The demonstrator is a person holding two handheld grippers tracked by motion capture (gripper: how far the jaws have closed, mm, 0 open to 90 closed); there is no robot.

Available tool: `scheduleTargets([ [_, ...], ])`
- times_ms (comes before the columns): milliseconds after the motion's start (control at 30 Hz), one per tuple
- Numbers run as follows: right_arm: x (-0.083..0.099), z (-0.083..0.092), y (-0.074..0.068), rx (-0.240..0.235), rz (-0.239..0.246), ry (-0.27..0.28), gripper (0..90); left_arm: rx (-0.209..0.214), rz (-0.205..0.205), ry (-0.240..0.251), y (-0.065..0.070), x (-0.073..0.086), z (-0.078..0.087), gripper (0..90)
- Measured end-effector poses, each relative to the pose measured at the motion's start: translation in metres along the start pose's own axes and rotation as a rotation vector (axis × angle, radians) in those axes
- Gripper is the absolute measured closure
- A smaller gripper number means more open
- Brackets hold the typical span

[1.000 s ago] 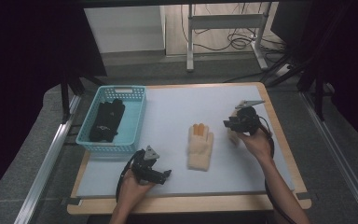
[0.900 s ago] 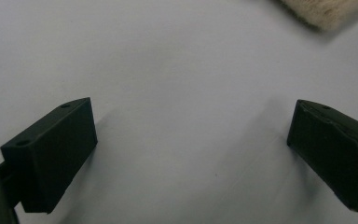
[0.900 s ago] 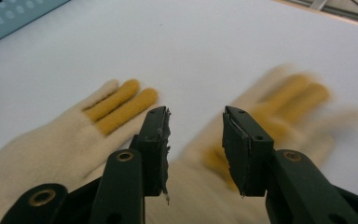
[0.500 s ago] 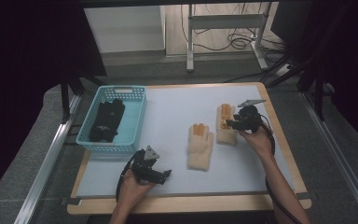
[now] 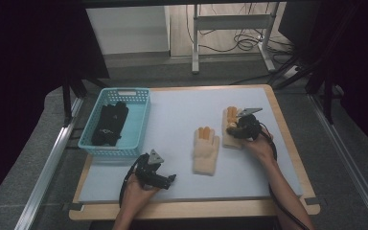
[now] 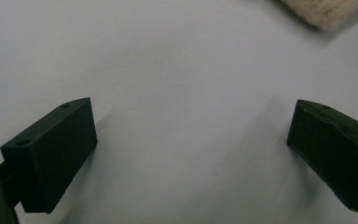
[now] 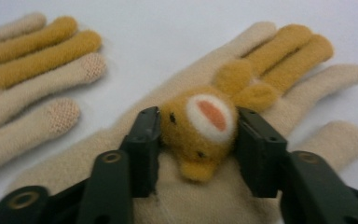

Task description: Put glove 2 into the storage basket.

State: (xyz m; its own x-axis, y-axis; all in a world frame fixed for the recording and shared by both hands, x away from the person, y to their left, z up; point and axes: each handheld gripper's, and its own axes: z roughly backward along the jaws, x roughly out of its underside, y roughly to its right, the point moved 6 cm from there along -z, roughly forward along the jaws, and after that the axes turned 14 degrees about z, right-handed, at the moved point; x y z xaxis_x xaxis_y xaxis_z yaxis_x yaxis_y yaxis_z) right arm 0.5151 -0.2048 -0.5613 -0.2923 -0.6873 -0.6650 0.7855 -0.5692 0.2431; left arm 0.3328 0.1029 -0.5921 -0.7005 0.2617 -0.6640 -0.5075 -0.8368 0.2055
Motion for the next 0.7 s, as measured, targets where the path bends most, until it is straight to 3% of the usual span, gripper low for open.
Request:
scheduleTargets([
  [133,-0.001,0.006,0.001,0.0,-0.027,0.003,59.9,0.001,0.001,0.0,0.0,0.0,0.0,1.7],
  [333,-0.015,0.031,-0.004,-0.041,-0.059,0.078,60.2,0.0,0.001,0.0,0.0,0.0,0.0,1.7],
  [533,-0.029,0.057,-0.022,-0.072,-0.042,0.112,60.1,0.0,0.001,-0.001,0.0,0.0,0.0,1.6],
  [700,-0.042,0.075,-0.046,-0.128,-0.035,0.143,60.0,0.0,0.0,-0.001,0.0,0.0,0.0,1.6],
])
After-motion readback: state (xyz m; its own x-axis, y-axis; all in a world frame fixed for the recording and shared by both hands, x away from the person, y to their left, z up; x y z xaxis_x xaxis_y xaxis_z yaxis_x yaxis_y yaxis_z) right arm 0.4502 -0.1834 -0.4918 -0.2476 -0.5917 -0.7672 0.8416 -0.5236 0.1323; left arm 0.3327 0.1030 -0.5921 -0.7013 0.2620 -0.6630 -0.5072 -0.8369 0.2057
